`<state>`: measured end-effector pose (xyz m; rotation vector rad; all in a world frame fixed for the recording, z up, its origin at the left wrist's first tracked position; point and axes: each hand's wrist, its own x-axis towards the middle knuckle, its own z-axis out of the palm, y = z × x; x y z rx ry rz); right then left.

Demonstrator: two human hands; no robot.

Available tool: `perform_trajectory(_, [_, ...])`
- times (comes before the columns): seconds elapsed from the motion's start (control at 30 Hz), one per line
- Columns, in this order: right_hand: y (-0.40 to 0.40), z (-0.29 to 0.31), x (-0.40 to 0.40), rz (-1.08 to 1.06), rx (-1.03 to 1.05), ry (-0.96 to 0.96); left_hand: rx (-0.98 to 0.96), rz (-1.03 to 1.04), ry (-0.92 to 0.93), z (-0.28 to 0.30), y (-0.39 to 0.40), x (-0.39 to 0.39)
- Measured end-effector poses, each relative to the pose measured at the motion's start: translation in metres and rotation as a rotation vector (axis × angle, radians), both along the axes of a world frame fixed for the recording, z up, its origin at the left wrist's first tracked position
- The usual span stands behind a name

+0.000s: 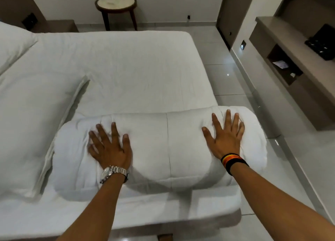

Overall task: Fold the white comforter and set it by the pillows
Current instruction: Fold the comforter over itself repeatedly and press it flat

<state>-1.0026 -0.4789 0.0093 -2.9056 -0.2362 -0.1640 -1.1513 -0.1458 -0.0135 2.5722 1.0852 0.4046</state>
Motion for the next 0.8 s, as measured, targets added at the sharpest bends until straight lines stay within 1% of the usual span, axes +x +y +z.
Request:
perform_trajectory(0.07, [0.009,-0.025,0.022,-0.007,-0.057,0.019,0.014,0.003,0.074,-0.031,0.014,0.022])
perform_trajectory(0.17, [0.018,-0.076,0.036,-0.015,-0.098,0.029,0.044,-0.019,0.111,-0.084,0.022,0.038])
perform_trajectory(0.23, [0.026,-0.114,0.039,-0.002,-0.103,0.068,0.04,-0.039,0.136,-0.118,0.021,0.044])
perform_trajectory(0.3, [0.034,-0.134,0.041,0.016,-0.129,0.123,0.041,-0.058,0.169,-0.134,0.015,0.048])
perform_trajectory(0.4, [0.043,-0.117,0.052,0.0,-0.168,0.184,0.021,-0.051,0.197,-0.121,0.016,0.057])
perform_trajectory(0.43, [0.046,-0.104,0.055,-0.021,-0.153,0.183,0.008,-0.042,0.176,-0.11,0.018,0.061])
perform_trajectory(0.5, [0.057,-0.079,0.064,-0.031,-0.05,0.119,0.022,-0.062,0.074,-0.086,0.023,0.078])
perform_trajectory(0.53, [0.067,-0.068,0.07,0.01,0.021,0.078,0.039,-0.115,0.025,-0.073,0.023,0.091])
perform_trajectory(0.6, [0.095,-0.058,0.082,0.187,0.097,0.036,0.049,-0.253,-0.027,-0.058,0.017,0.118])
perform_trajectory(0.67, [0.114,-0.066,0.085,0.326,0.044,0.098,0.041,-0.31,0.015,-0.06,0.005,0.133])
perform_trajectory(0.73, [0.119,-0.091,0.083,0.338,-0.076,0.221,0.074,-0.318,0.126,-0.08,-0.003,0.133])
perform_trajectory(0.8, [0.116,-0.114,0.082,0.329,-0.167,0.304,0.088,-0.357,0.208,-0.1,-0.007,0.128])
